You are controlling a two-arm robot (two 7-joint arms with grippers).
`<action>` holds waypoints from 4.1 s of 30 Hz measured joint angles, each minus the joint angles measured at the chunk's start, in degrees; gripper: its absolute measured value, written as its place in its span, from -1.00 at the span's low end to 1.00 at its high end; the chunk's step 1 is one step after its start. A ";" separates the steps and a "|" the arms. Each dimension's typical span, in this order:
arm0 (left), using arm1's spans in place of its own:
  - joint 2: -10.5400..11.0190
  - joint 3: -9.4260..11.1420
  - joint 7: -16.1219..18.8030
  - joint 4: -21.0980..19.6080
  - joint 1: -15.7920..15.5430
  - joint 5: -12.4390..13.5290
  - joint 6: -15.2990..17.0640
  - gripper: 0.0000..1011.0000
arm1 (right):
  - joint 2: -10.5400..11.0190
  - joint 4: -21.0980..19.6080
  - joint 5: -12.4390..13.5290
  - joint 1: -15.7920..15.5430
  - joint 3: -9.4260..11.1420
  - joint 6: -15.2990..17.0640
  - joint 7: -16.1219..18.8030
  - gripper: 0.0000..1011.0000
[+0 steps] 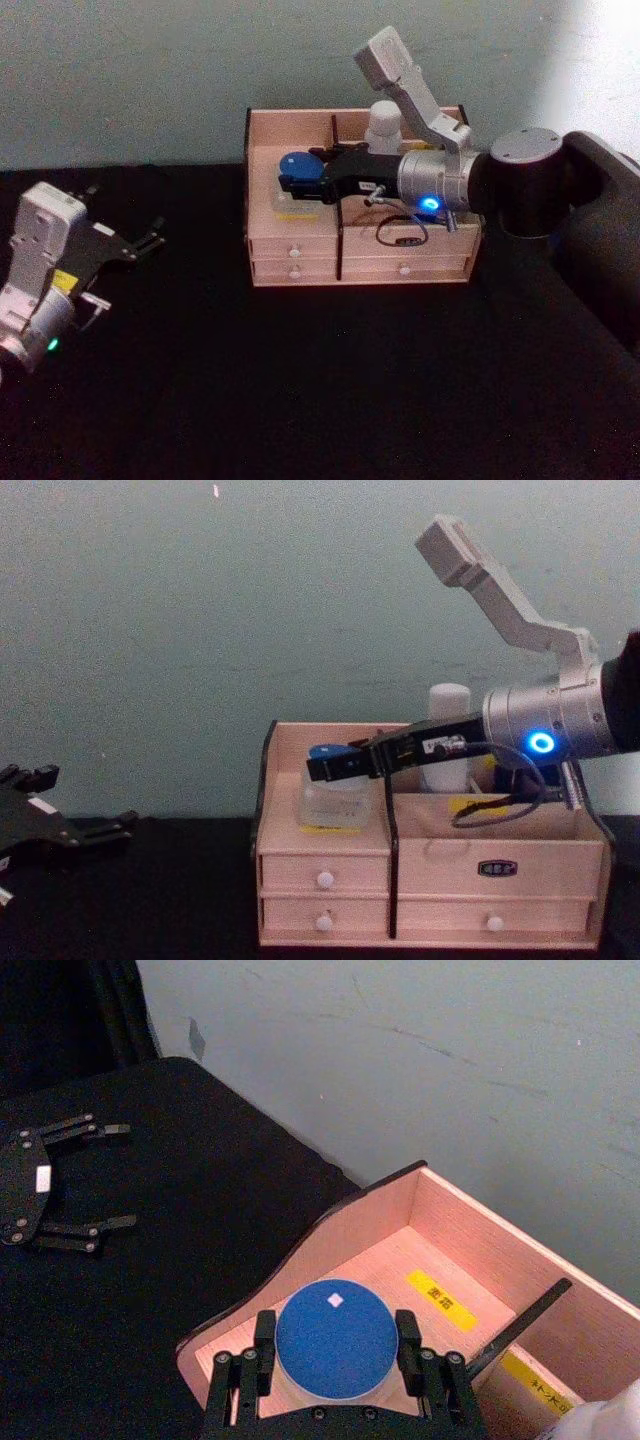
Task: Pick up the facial cleanser and watermelon frost from the table and place them into the tiered storage box.
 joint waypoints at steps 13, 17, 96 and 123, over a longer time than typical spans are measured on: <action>0.00 0.00 0.00 0.00 0.00 0.00 0.00 0.98 | 0.06 -0.16 0.03 -0.05 -0.06 -0.01 0.00 0.72; 0.00 0.00 0.00 0.00 0.00 0.00 0.00 0.98 | 0.09 -0.19 0.03 -0.07 -0.09 -0.01 0.00 0.85; 0.00 0.00 0.00 0.00 0.00 0.00 0.00 0.98 | 14.23 -32.24 -2.15 -33.98 21.53 7.66 -44.38 0.98; 0.00 0.00 0.00 0.00 0.00 0.00 0.00 0.98 | 14.51 -32.68 -1.75 -34.00 21.62 7.91 -44.00 0.98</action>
